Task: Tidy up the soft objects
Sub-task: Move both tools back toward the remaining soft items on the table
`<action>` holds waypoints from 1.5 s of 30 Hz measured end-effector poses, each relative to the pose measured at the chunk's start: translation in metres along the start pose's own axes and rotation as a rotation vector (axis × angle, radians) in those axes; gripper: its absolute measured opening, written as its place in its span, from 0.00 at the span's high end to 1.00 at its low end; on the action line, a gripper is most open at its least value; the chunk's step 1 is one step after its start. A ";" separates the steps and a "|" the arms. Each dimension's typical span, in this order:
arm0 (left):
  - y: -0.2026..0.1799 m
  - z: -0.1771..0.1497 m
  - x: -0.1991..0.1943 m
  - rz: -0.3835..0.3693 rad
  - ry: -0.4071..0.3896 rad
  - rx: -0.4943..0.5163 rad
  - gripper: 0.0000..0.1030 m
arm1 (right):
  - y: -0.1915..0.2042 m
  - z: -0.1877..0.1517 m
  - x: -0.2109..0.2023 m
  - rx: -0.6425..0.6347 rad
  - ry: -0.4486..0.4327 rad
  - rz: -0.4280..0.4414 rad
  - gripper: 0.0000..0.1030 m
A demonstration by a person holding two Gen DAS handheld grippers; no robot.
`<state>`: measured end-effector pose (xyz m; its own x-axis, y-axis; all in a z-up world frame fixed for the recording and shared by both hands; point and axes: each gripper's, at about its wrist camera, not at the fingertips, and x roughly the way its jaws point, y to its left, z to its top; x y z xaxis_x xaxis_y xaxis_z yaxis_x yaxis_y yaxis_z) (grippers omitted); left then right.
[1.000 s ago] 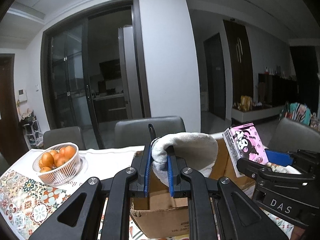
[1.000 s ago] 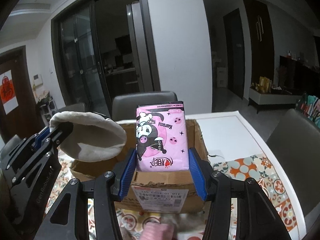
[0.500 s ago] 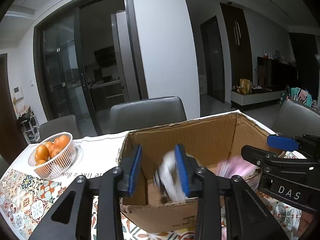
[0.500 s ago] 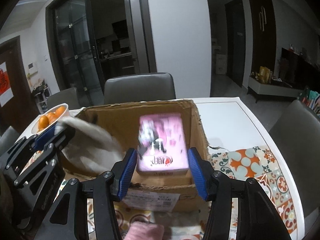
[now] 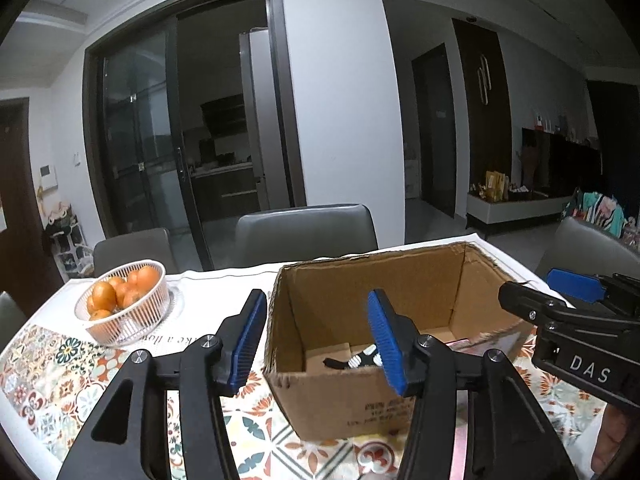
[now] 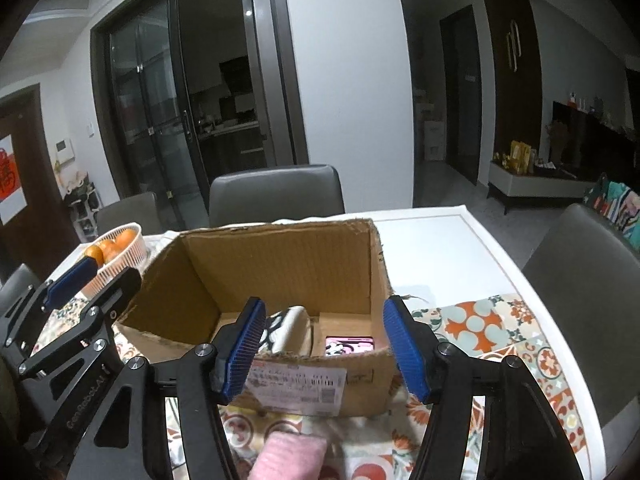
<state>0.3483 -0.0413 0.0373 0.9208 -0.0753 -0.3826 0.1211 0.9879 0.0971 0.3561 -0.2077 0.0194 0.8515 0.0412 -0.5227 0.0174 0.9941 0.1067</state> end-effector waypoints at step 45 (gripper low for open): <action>-0.009 -0.072 -0.154 -0.014 0.057 0.018 0.49 | 0.011 -0.095 -0.135 0.033 0.001 0.062 0.35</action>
<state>0.1787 -0.0283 0.0292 0.8966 -0.0806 -0.4355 0.1410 0.9841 0.1081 0.1915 -0.1926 0.0103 0.8508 0.1030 -0.5153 -0.0181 0.9857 0.1672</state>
